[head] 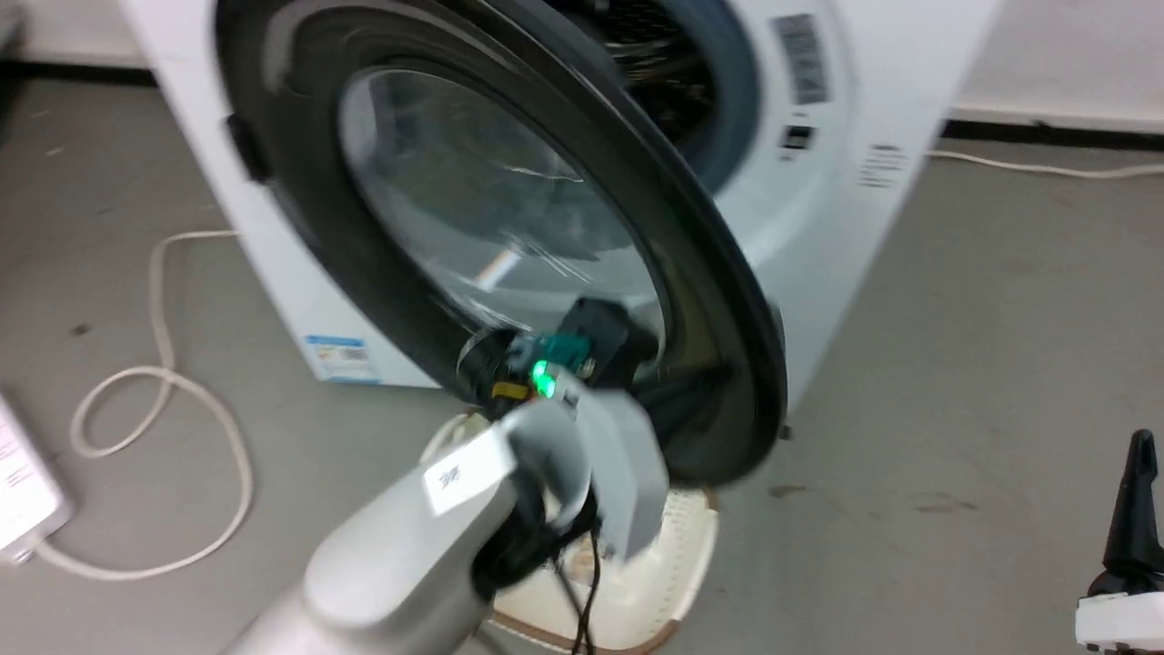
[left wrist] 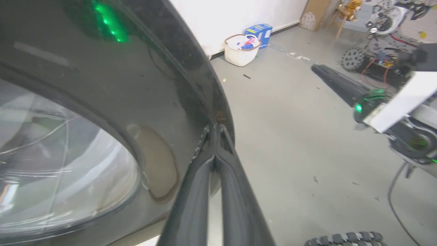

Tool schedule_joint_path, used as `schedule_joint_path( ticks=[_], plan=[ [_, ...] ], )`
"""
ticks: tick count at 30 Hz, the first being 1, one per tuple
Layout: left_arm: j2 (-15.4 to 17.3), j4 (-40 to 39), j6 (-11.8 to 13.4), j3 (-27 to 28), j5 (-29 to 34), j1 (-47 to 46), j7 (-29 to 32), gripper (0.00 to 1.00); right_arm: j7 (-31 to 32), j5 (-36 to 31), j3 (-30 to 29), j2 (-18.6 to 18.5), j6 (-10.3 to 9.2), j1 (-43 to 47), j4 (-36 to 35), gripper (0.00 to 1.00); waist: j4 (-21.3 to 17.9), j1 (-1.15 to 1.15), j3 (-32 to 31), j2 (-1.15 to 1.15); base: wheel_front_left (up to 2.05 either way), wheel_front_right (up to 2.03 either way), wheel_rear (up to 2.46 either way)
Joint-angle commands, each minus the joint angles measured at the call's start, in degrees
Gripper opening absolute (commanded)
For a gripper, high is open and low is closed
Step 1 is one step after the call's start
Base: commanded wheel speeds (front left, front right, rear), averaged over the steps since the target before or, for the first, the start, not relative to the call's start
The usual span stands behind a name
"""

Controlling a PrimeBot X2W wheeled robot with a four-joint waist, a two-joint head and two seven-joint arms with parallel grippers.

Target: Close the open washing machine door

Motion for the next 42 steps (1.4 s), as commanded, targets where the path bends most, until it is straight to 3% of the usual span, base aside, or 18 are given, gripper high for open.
schedule_joint_path(
  ticks=[1,8,13,17,22,27,32,39,40,42],
  plan=[
    [-1.32,2.89,-0.23,0.19,1.17,-2.62,-1.82,0.0,-0.26,0.24,0.16,-0.03,0.06,-0.05,-0.1,1.0,-3.11,0.0,0.5,-0.01,0.0,0.0,0.0],
    [-7.77,17.98,-0.05,1.42,3.18,-10.81,-7.61,0.0,-0.26,0.79,1.95,-0.03,0.06,-0.37,0.18,1.0,-4.89,0.0,-0.39,-0.01,0.0,0.0,0.0],
    [-8.29,19.47,0.96,5.5,2.03,-12.55,-13.37,0.0,-0.26,0.63,2.3,-0.03,0.06,0.85,0.32,1.0,-3.22,0.0,-2.28,-0.01,0.0,0.0,0.0],
    [-5.69,17.78,4.65,11.04,1.45,-11.62,-19.48,0.0,-0.26,0.12,2.48,-0.03,0.06,2.14,0.22,1.0,-0.78,0.0,-4.18,-0.01,0.0,0.0,0.0],
    [1.46,13.83,12.45,17.21,4.6,-5.79,-27.57,0.0,-0.26,-0.48,3.17,-0.03,0.06,2.62,-0.48,1.0,1.62,0.0,-5.55,-0.01,0.0,0.0,0.0],
    [7.27,8.99,19.0,22.97,7.17,4.99,-30.76,0.0,-0.26,-0.97,3.59,-0.03,0.06,2.87,-1.46,1.0,3.39,0.0,-5.93,-0.01,0.0,0.0,0.0],
    [8.67,7.0,20.79,26.49,5.33,16.83,-31.12,0.0,-0.26,-0.8,4.23,-0.03,0.06,3.05,-1.75,1.0,4.06,0.0,-6.04,-0.01,0.0,0.0,0.0],
    [8.31,7.73,17.65,26.67,1.02,26.47,-30.93,0.0,-0.26,-0.39,6.09,-0.03,0.06,3.41,-1.3,1.0,3.81,0.0,-5.98,-0.01,0.0,0.0,0.0],
    [8.36,7.78,17.07,26.56,0.6,27.09,-30.84,0.18,-0.26,-0.32,6.33,-0.03,0.06,3.52,-1.2,1.0,3.78,0.0,-6.02,-0.01,0.0,0.0,0.0],
    [8.45,7.56,16.06,26.34,0.11,27.94,-30.86,1.0,-0.26,-0.25,6.86,-0.03,0.06,3.79,-0.95,1.0,3.67,0.0,-6.09,-0.01,0.0,0.0,0.0]
  ],
)
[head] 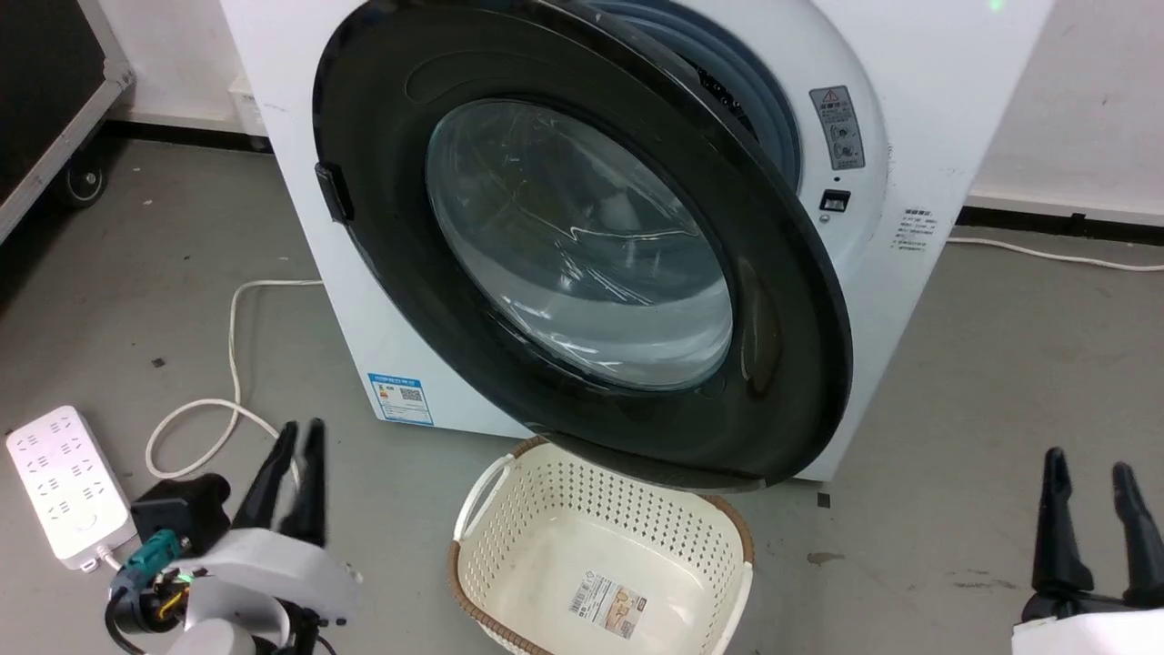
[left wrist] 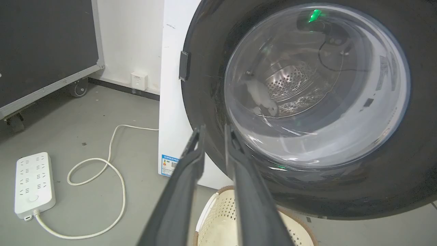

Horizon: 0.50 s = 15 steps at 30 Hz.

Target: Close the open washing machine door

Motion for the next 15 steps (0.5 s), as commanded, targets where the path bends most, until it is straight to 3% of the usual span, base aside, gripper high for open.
schedule_joint_path(
  ticks=[1,6,7,8,9,12,15],
  plan=[
    [0.25,-0.15,-0.35,-0.1,0.12,0.59,-0.05,1.0,-0.26,0.26,0.29,-0.04,0.06,1.09,0.32,1.0,-0.08,0.0,-0.02,0.0,0.0,0.0,0.0],
    [0.26,-0.86,0.51,0.49,1.35,1.47,-0.22,1.0,-0.26,-0.79,0.45,-0.04,0.06,1.3,0.85,1.0,-0.46,0.0,-0.13,0.0,0.0,0.0,0.0],
    [0.2,-1.11,0.73,0.77,1.68,1.64,-0.26,1.0,-0.26,-1.2,-0.08,-0.04,0.06,0.97,0.38,0.95,-0.53,0.0,-0.11,0.0,0.0,0.0,0.0],
    [0.15,-1.39,0.89,1.02,2.09,1.78,-0.29,1.0,-0.26,-2.43,-0.26,-0.04,0.06,0.6,-0.52,0.34,-0.57,0.0,-0.07,0.0,0.0,0.0,0.0],
    [0.06,-1.67,0.94,1.22,2.41,1.92,-0.32,1.0,-0.26,-4.16,0.44,-0.04,0.06,0.32,-1.42,0.0,-0.6,0.0,0.0,0.0,0.0,0.0,0.0],
    [-0.4,-2.61,1.28,1.45,3.23,2.26,-0.36,1.0,-0.26,-7.39,4.81,-0.04,0.06,-1.28,-3.94,0.0,-0.7,0.0,0.34,0.0,0.0,0.0,0.0],
    [-0.93,-2.96,1.74,1.91,3.35,2.49,-0.37,1.0,1.73,-8.54,13.19,-0.04,0.06,-3.16,-2.99,0.0,-0.73,0.0,1.09,0.0,0.0,0.0,0.0]
  ],
)
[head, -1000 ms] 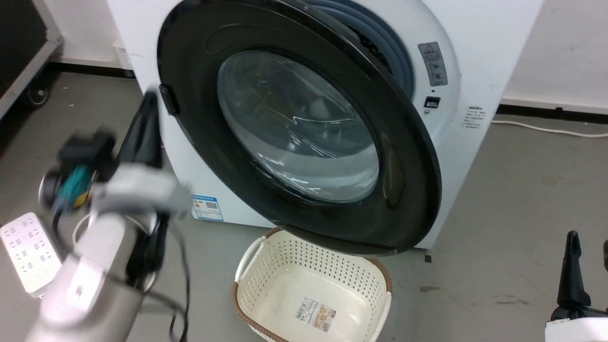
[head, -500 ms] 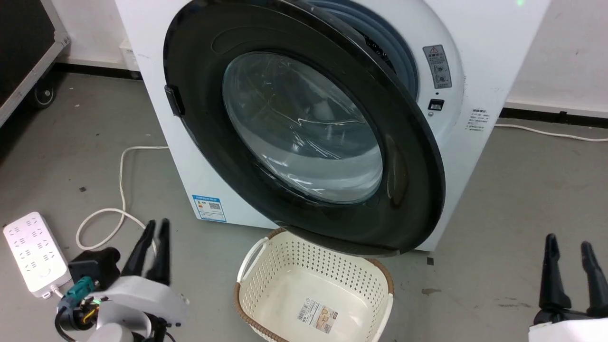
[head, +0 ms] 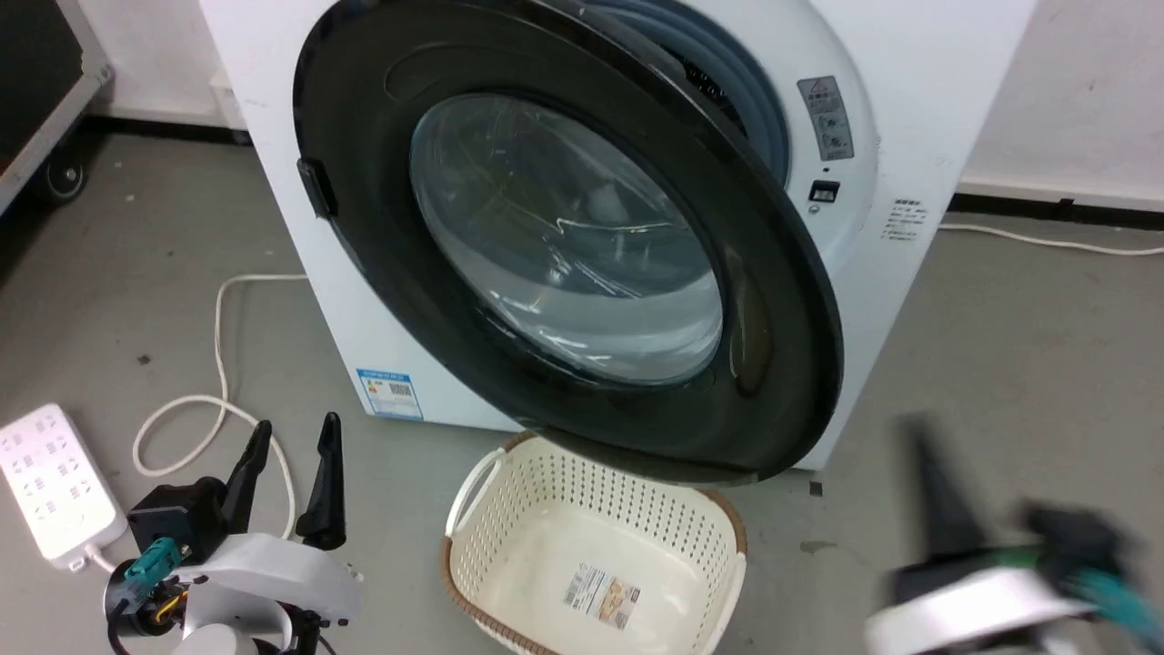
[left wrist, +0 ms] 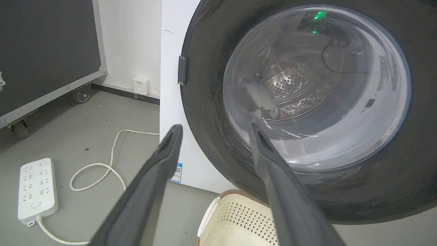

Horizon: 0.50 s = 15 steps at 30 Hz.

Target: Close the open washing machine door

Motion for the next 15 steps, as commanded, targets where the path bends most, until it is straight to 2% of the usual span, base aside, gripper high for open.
schedule_joint_path(
  ticks=[1,2,7,12,13,15],
  plan=[
    [-0.34,-0.29,0.19,0.42,0.18,0.86,-0.28,1.0,1.82,0.11,2.46,0.1,0.06,-1.31,1.27,0.0,0.04,0.01,0.54,0.0,0.0,0.0,0.0],
    [-1.13,-0.8,0.27,0.63,0.3,0.76,-0.29,1.0,6.27,0.11,7.88,0.1,0.06,-4.91,5.7,0.0,0.31,0.01,1.81,0.0,0.0,0.0,0.0],
    [-1.54,-0.84,-0.04,0.37,1.13,-0.08,-0.3,1.0,6.24,-0.94,8.95,0.1,0.06,-11.74,14.56,0.0,1.19,0.01,3.55,0.0,0.0,0.0,0.0],
    [-1.81,-1.03,0.28,0.24,2.51,-1.45,-0.3,1.0,3.25,-2.43,5.44,0.1,0.06,-17.48,21.72,0.0,2.37,0.01,5.08,0.0,0.0,0.0,0.0],
    [-1.99,-1.44,0.21,0.52,3.12,-2.45,-0.31,1.0,2.21,-3.72,2.15,0.1,0.06,-20.86,24.32,0.0,3.11,0.01,6.5,0.0,0.0,0.0,0.0],
    [-2.2,-1.79,-0.02,0.64,3.48,-3.19,-0.31,1.0,1.79,-5.11,-0.51,0.1,0.06,-23.36,25.72,0.0,3.7,0.01,7.73,0.0,0.0,0.0,0.0]
  ],
)
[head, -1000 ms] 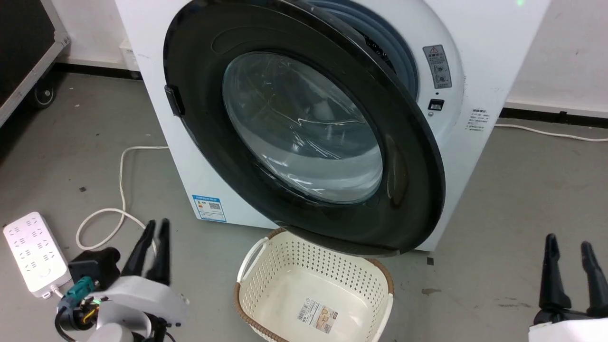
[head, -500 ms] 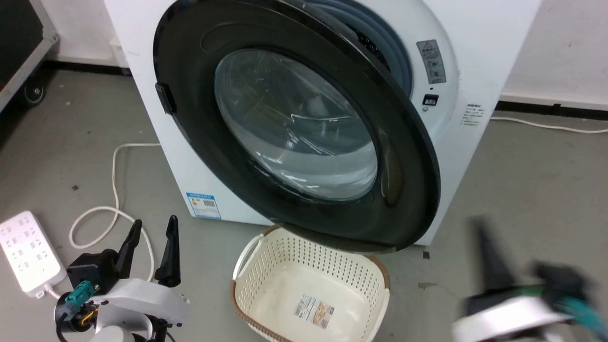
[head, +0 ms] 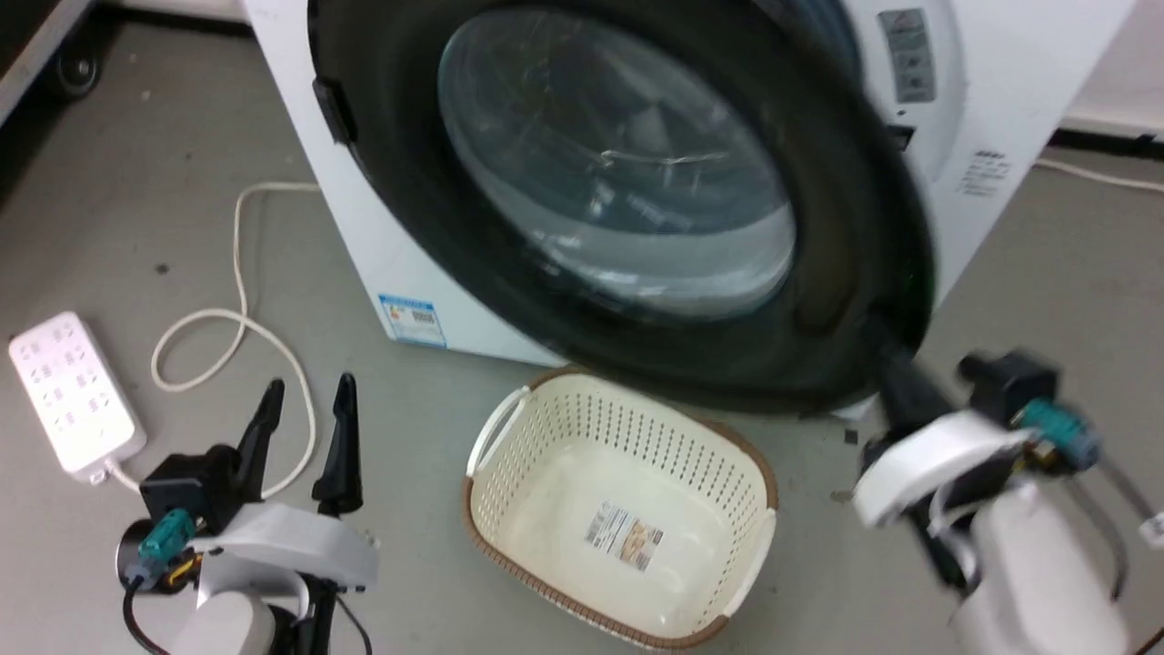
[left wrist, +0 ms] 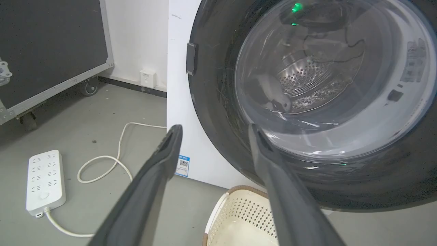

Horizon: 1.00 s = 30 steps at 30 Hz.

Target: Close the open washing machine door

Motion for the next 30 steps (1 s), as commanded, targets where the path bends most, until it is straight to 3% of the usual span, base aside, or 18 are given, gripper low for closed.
schedule_joint_path(
  ticks=[1,13,22,26,30],
  plan=[
    [-0.45,-0.57,-0.15,0.2,0.52,-1.25,-0.31,1.0,-0.48,-1.32,-2.0,-0.32,-0.11,-2.81,0.72,0.0,0.99,-0.01,1.76,0.0,0.0,0.0,0.0],
    [-1.71,-3.15,-0.64,2.04,3.79,-4.49,-0.31,1.0,-2.49,-10.05,-15.06,-1.61,-0.11,-20.38,10.19,0.0,3.96,-0.01,10.9,0.0,0.0,0.0,0.0],
    [-2.27,-3.76,-0.83,3.72,5.37,-4.84,-0.31,1.0,-4.06,-12.9,-22.6,-1.21,-0.11,-27.38,13.78,0.0,3.85,-0.01,12.39,0.0,0.0,0.0,0.0],
    [-2.28,-3.59,-1.07,5.33,6.33,-4.13,-0.31,1.0,-4.15,-9.75,-22.61,-0.6,-0.11,-25.06,6.46,0.0,1.77,-0.01,9.3,0.0,0.0,0.0,0.0],
    [-2.57,-3.29,-1.2,7.12,7.26,-2.46,-0.31,1.0,-4.17,-4.25,-20.37,-0.37,-0.11,-16.44,-3.74,0.0,-1.5,-0.01,4.61,0.0,0.0,0.0,0.0]
  ],
)
